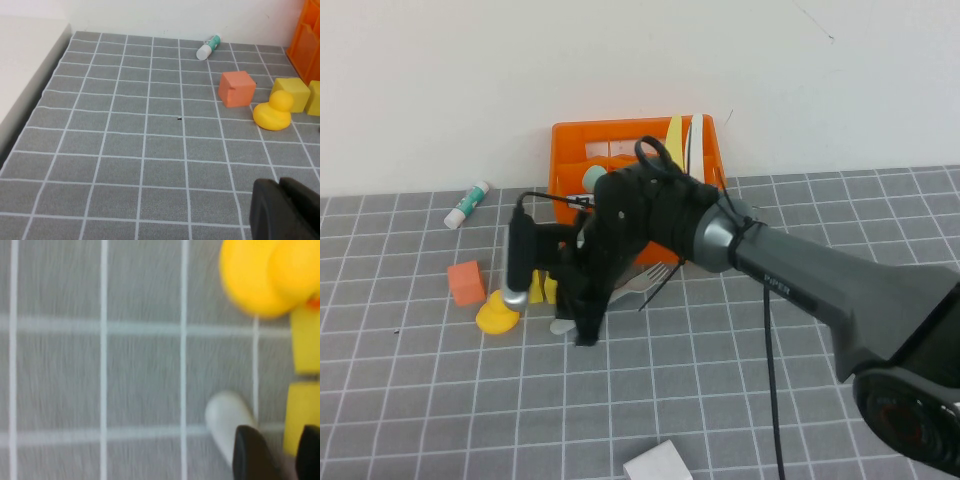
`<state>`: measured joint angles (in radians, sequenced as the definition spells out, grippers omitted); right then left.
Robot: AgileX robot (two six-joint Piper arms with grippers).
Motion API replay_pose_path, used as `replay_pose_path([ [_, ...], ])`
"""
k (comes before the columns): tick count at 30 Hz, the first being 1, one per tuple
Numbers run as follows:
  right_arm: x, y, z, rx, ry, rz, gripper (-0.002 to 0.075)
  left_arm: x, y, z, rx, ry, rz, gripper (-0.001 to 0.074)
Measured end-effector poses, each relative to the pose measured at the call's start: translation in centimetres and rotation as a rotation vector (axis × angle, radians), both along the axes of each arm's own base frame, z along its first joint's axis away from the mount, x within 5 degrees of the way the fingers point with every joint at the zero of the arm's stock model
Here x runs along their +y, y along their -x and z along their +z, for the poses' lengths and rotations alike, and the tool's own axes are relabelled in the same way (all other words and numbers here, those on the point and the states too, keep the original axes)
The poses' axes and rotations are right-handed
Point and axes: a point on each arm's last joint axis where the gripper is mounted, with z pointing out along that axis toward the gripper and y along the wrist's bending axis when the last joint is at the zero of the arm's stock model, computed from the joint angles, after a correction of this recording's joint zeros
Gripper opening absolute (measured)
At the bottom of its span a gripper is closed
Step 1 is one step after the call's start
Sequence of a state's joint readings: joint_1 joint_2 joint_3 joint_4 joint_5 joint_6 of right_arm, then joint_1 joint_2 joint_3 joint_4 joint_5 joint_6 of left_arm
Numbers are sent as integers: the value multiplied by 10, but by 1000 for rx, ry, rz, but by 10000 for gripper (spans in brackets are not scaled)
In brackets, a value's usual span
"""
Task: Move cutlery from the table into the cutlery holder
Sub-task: Pick up the fork
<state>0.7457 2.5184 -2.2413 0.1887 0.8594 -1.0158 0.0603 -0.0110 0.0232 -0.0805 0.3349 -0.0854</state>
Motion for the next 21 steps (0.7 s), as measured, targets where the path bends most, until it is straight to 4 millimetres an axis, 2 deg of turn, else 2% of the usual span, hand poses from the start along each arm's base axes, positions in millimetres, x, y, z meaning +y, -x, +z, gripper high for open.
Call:
replay_pose_path([
  [4,7,4,4,10,-29,-41,203,0,0,0,0,0,0,-1],
  [8,6,6,3,26,-12,-45,223,0,0,0,0,0,0,-1],
  [15,2,8,-1,54,35,-46,304,0,0,0,0,3,1,-1],
  [21,4,8,-20,106,46,-99,311,0,0,0,0,3,1,-1],
])
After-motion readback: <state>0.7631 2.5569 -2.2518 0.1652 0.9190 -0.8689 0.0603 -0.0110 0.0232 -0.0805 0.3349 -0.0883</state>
